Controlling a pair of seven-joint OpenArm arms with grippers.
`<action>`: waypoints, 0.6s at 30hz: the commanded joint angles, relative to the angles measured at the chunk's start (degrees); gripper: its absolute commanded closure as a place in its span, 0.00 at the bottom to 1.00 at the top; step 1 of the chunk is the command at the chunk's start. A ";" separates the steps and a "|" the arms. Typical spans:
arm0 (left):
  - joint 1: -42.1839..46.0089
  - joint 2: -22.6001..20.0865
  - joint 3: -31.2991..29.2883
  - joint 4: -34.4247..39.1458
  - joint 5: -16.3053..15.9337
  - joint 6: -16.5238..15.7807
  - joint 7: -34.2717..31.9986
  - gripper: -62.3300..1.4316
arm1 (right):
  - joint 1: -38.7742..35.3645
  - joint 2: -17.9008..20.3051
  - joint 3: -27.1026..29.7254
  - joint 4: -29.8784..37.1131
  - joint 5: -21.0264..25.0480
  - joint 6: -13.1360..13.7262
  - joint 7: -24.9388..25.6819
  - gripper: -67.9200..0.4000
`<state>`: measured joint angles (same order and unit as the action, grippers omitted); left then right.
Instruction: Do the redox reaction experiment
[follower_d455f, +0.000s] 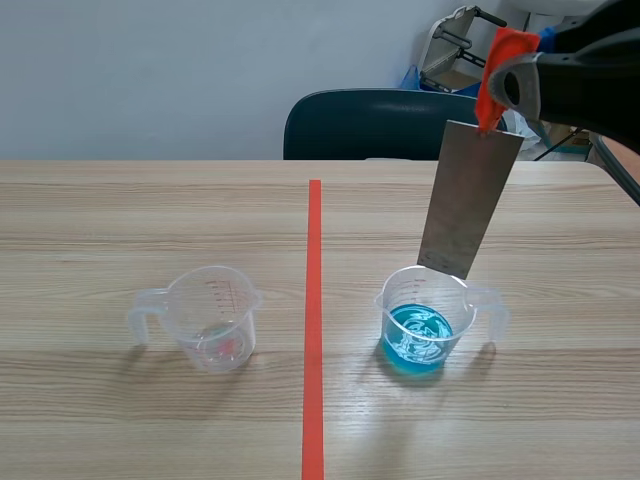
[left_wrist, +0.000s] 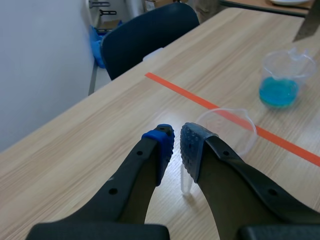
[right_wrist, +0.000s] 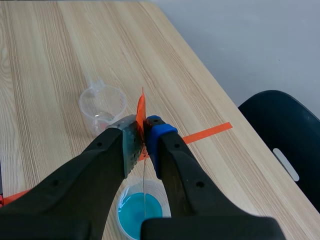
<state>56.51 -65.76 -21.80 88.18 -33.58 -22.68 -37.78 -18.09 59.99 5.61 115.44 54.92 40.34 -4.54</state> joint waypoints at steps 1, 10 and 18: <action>-3.48 1.51 3.56 0.96 1.29 -0.22 -0.07 0.84 | 0.92 0.33 0.00 0.11 0.81 0.04 0.90 0.98; -19.78 10.54 23.47 1.09 14.05 0.42 2.03 0.84 | 0.92 0.33 0.00 0.11 0.81 0.04 0.90 0.98; -31.17 18.16 36.87 1.03 23.85 0.44 8.85 0.84 | 0.92 0.33 0.00 0.11 0.81 0.04 0.90 0.98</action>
<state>25.71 -48.03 15.16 88.29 -9.32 -22.17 -28.10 -18.09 59.99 5.61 115.44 54.89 40.36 -4.51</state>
